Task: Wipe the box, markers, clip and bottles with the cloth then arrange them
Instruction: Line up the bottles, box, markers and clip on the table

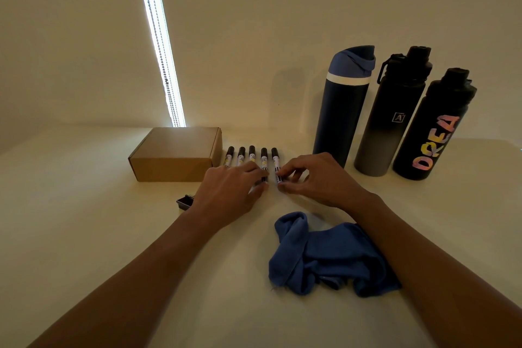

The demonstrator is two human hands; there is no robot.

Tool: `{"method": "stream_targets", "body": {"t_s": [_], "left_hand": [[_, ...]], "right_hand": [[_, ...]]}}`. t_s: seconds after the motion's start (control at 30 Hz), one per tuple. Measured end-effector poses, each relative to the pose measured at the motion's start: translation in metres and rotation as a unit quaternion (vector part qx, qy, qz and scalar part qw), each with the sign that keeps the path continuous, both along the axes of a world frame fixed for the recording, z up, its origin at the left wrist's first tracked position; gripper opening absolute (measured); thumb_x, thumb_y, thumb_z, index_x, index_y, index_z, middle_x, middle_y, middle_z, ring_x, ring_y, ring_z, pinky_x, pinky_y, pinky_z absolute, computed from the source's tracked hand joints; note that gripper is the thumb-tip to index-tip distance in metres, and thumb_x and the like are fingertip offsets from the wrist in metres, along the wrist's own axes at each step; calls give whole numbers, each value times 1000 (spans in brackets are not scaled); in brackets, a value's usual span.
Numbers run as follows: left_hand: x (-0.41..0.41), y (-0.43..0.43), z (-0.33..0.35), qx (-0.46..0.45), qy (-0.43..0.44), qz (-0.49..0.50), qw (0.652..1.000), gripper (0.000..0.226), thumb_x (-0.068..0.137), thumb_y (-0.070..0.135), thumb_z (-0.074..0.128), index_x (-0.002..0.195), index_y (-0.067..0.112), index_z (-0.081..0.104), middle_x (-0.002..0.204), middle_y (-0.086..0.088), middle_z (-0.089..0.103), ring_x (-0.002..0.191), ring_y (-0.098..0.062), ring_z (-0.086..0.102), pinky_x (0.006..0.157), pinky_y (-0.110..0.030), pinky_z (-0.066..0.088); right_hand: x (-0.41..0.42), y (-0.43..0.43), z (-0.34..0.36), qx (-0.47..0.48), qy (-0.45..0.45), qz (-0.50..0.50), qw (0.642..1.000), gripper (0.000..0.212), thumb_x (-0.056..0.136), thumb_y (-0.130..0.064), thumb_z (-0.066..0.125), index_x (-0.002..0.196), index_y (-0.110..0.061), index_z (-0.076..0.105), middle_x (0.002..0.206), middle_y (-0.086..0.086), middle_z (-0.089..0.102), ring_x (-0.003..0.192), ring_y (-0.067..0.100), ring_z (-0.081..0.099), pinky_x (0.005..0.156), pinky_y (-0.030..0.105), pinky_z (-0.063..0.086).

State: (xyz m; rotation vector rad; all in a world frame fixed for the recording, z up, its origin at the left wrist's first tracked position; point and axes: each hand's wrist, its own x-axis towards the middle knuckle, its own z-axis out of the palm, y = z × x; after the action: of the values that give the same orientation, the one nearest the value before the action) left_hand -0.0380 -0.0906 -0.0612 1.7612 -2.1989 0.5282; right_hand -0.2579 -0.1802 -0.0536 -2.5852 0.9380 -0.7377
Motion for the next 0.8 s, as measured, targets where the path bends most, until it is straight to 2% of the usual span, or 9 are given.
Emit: {"method": "stream_targets", "body": {"t_s": [0.17, 0.3, 0.8], "left_hand": [[-1, 1, 1, -4, 0, 0, 1000, 41, 107, 55, 43, 143, 41, 55, 141, 16, 61, 96, -7, 70, 71, -22, 47], [-1, 1, 2, 2, 3, -1, 1000, 42, 106, 55, 43, 144, 40, 55, 141, 15, 61, 94, -6, 69, 66, -20, 39], [-1, 3, 5, -7, -9, 2, 1000, 40, 106, 55, 43, 142, 42, 57, 141, 16, 61, 97, -6, 70, 67, -21, 39]], "right_hand": [[0, 1, 0, -3, -5, 2, 1000, 32, 81, -50, 76, 108, -33, 74, 96, -21, 70, 85, -2, 65, 74, 20, 58], [0, 1, 1, -4, -2, 6, 1000, 35, 81, -51, 75, 111, -33, 73, 98, -20, 70, 85, -3, 65, 75, 19, 58], [0, 1, 1, -2, -5, 3, 1000, 40, 80, -52, 76, 114, -33, 71, 97, -17, 70, 85, -3, 65, 74, 18, 57]]}}
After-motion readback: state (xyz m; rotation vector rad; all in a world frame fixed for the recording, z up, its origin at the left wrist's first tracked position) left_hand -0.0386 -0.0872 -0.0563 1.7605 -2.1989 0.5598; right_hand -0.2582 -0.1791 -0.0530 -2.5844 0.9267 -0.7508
